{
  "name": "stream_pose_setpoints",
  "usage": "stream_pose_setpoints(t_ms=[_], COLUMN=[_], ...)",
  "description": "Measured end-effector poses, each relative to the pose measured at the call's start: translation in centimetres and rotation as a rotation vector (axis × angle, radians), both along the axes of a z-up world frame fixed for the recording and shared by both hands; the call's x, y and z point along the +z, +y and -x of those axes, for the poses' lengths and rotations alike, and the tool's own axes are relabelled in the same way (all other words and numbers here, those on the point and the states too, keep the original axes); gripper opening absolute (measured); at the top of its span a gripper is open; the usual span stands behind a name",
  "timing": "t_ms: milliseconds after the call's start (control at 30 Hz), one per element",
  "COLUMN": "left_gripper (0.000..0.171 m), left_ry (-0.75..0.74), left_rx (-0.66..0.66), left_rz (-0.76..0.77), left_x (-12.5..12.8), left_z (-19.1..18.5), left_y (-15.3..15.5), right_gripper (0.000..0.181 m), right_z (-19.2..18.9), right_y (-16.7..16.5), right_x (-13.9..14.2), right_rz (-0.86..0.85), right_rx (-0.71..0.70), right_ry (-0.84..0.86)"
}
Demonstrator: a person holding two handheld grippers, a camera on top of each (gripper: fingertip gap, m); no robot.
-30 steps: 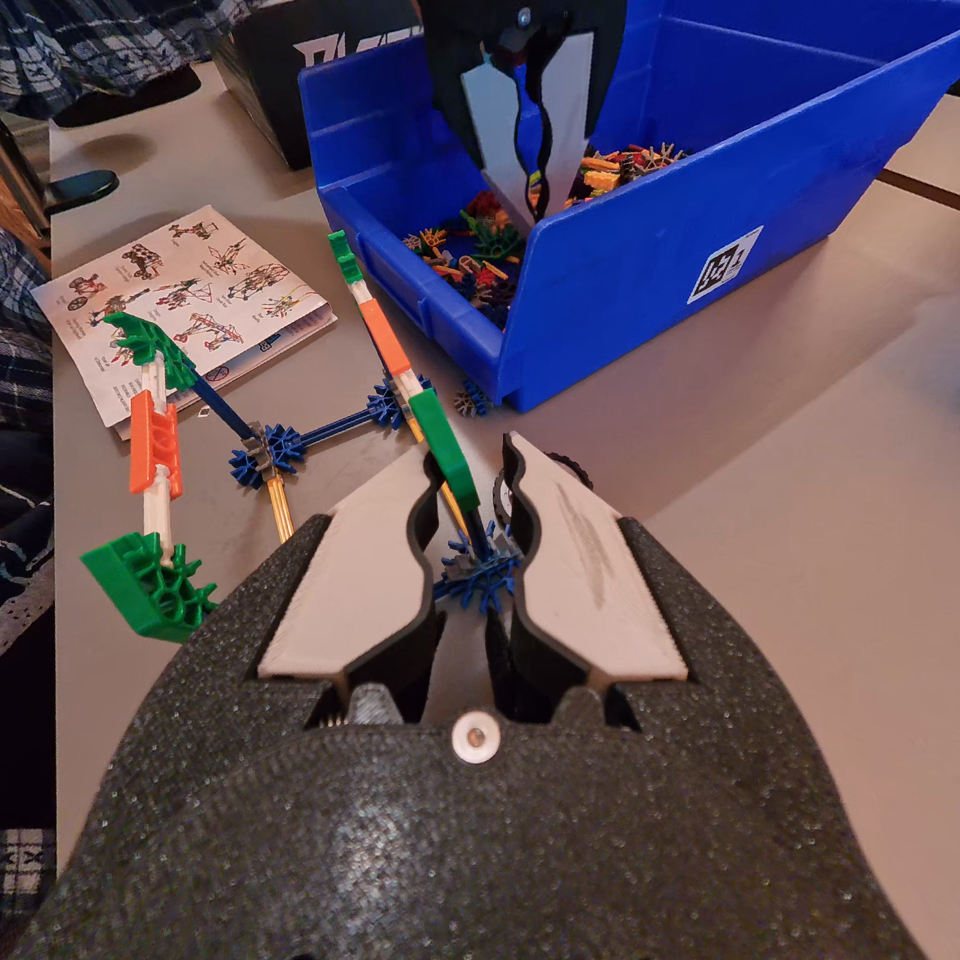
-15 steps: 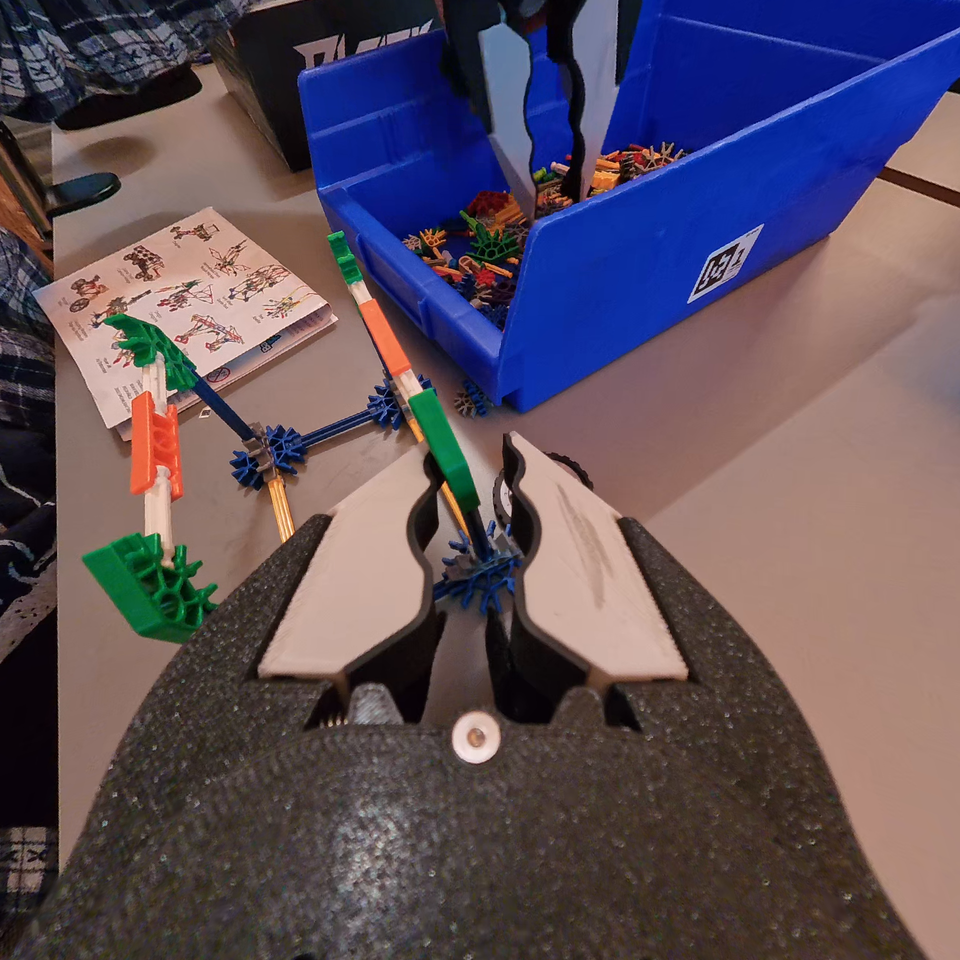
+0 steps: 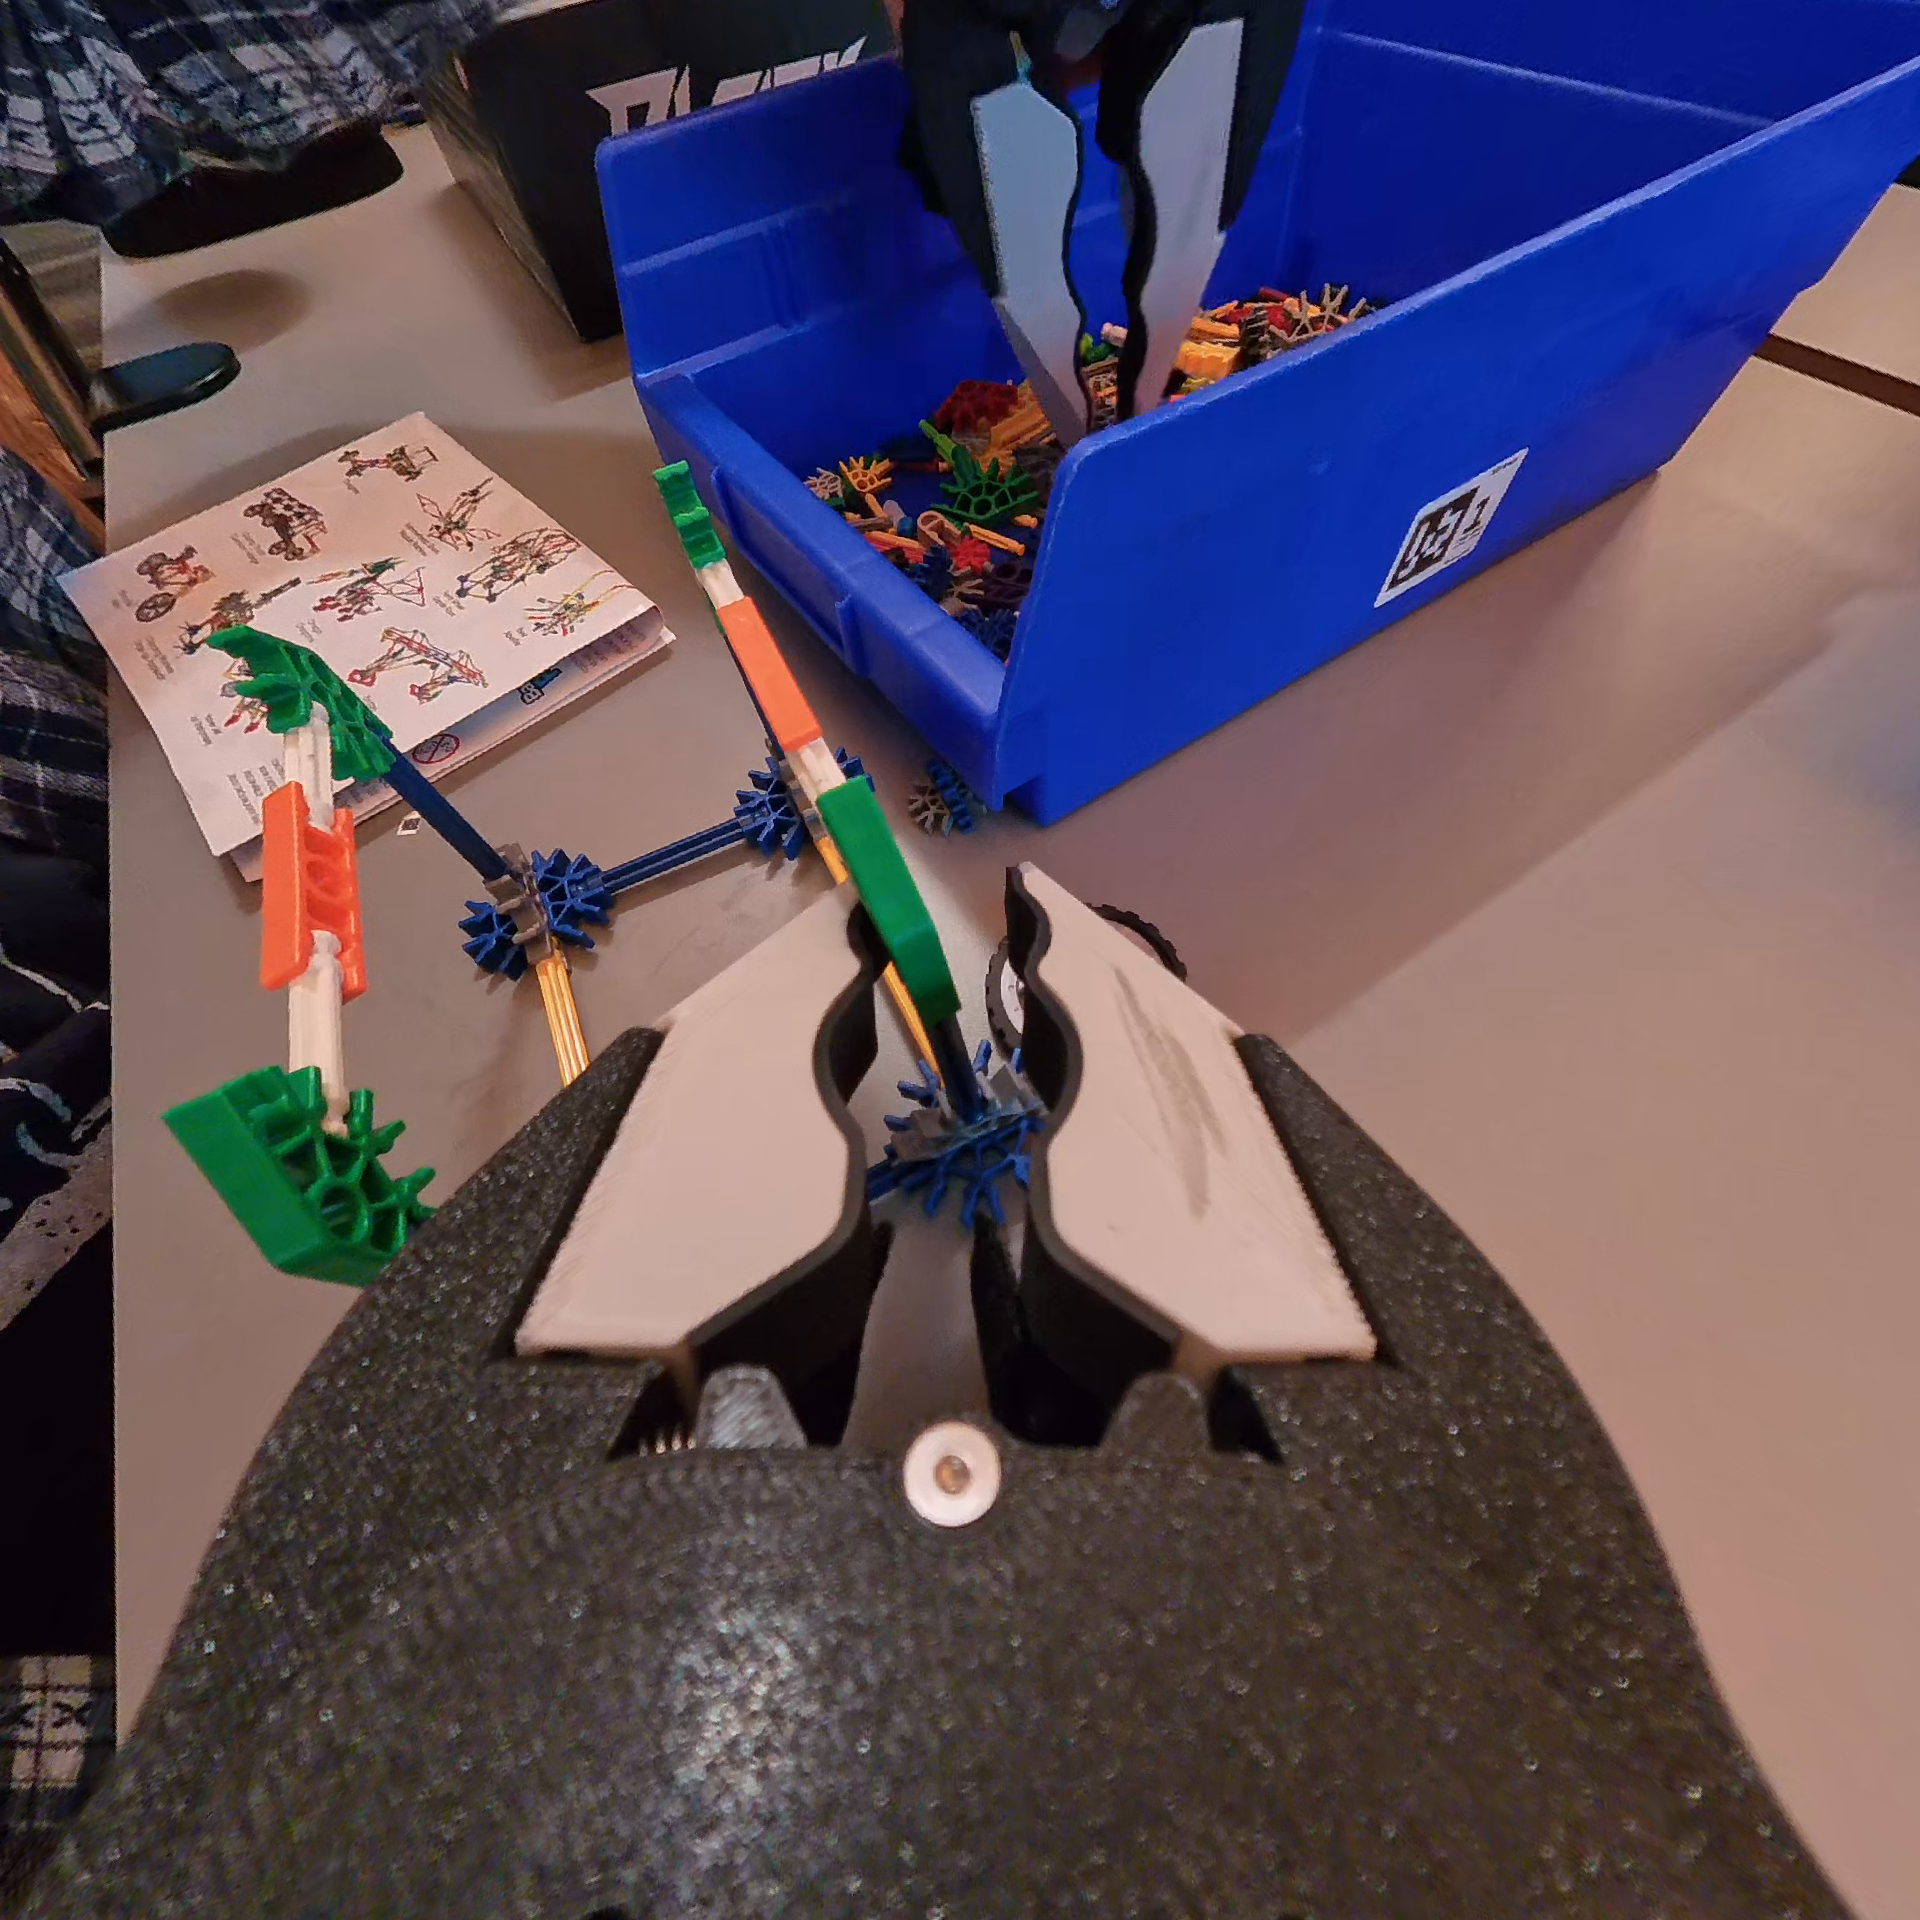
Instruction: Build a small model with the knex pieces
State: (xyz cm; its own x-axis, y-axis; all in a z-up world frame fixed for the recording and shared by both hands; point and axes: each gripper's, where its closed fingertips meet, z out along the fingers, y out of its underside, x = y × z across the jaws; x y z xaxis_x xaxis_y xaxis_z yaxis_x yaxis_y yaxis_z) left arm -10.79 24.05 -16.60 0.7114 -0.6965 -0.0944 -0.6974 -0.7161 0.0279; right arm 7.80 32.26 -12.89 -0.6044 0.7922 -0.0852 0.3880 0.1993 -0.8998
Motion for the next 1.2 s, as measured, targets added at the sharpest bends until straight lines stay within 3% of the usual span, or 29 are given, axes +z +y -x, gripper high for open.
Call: stream_pose_setpoints(t_ms=[167, 367, 1200], left_gripper=[0.012, 0.022, 0.015], left_ry=[0.067, 0.036, 0.072], left_rx=[0.034, 0.028, 0.041], left_rz=[0.073, -0.019, -0.005], left_x=[0.3, 0.5, -0.5], left_z=[1.4, 0.7, 1.6], left_y=[-1.0, 1.0, 0.8], right_gripper=[0.02, 0.02, 0.02], right_z=[0.0, 0.0, 0.0], right_y=[0.0, 0.0, 0.1], right_x=[0.0, 0.0, 0.0], right_rz=[-0.001, -0.001, -0.009], right_rx=[0.0, 0.0, 0.0], right_ry=[0.001, 0.001, 0.001])
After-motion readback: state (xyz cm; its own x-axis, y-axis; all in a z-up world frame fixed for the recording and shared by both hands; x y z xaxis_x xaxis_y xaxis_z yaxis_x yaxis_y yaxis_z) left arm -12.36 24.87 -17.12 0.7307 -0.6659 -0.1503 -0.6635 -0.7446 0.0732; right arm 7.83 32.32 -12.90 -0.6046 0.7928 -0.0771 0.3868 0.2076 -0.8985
